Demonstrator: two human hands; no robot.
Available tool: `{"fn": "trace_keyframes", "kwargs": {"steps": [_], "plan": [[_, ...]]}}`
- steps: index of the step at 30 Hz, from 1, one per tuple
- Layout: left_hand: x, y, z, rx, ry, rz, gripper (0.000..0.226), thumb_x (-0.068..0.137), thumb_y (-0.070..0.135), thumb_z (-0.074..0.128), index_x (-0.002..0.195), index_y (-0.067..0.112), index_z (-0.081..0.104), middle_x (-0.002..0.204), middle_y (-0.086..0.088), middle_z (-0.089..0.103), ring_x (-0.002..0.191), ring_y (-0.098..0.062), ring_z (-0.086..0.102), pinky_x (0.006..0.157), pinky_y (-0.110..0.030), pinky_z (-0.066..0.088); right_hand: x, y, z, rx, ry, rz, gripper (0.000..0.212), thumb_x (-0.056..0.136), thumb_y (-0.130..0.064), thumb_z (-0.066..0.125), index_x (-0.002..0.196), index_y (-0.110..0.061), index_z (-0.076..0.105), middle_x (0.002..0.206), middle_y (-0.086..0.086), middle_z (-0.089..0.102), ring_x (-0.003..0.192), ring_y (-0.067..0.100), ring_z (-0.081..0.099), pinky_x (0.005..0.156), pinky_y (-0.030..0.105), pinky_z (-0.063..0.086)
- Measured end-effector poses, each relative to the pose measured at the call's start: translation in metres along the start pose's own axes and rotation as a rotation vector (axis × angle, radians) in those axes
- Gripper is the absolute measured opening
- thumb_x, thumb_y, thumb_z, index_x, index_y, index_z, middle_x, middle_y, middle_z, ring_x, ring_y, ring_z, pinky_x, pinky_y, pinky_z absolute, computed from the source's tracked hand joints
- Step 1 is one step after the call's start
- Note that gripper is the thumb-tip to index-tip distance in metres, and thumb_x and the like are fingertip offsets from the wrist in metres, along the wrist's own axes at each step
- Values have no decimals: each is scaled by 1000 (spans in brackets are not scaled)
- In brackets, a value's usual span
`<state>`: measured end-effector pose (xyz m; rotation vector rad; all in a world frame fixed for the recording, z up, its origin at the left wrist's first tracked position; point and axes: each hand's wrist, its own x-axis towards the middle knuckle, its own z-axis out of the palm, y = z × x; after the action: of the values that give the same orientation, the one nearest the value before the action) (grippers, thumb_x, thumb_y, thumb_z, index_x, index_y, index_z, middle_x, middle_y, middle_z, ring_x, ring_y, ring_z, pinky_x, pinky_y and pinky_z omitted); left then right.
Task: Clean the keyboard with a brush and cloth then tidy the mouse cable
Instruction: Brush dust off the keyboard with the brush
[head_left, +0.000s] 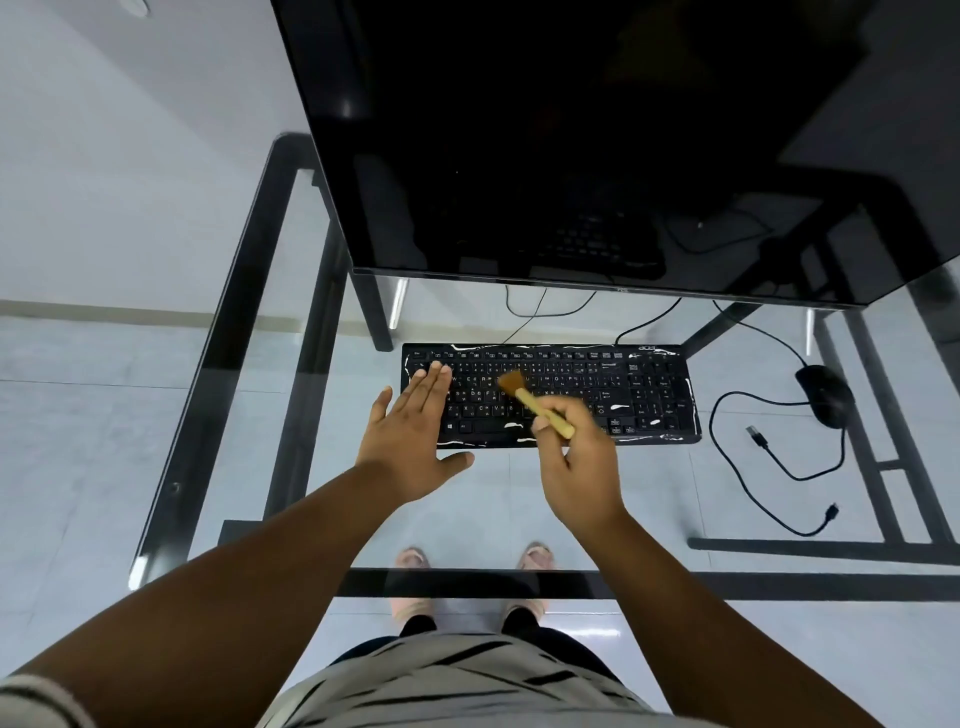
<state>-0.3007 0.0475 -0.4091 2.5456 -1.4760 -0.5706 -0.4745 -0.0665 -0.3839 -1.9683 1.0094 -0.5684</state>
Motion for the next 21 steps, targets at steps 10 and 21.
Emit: {"fn": "trace_keyframes", "kwargs": {"steps": [10,21], "plan": [[3,1,-1,20,-16,-20,113,76,73,53,152,22,-14,162,5,-7,148,-12,-7,118,-43,-5,-9,-2,-2,38,-160,-52,12,94,-21,56,103,-25,63,73,-11,64,54,10,50,49,27,39],[2,2,-3,21,-16,-25,113,76,72,54,152,21,-12,162,4,-6,148,-12,-5,118,-43,-4,-13,0,-9,38,-120,-52,13,91,-20,55,100,-23,64,72,-19,65,49,11,48,46,20,34]]}}
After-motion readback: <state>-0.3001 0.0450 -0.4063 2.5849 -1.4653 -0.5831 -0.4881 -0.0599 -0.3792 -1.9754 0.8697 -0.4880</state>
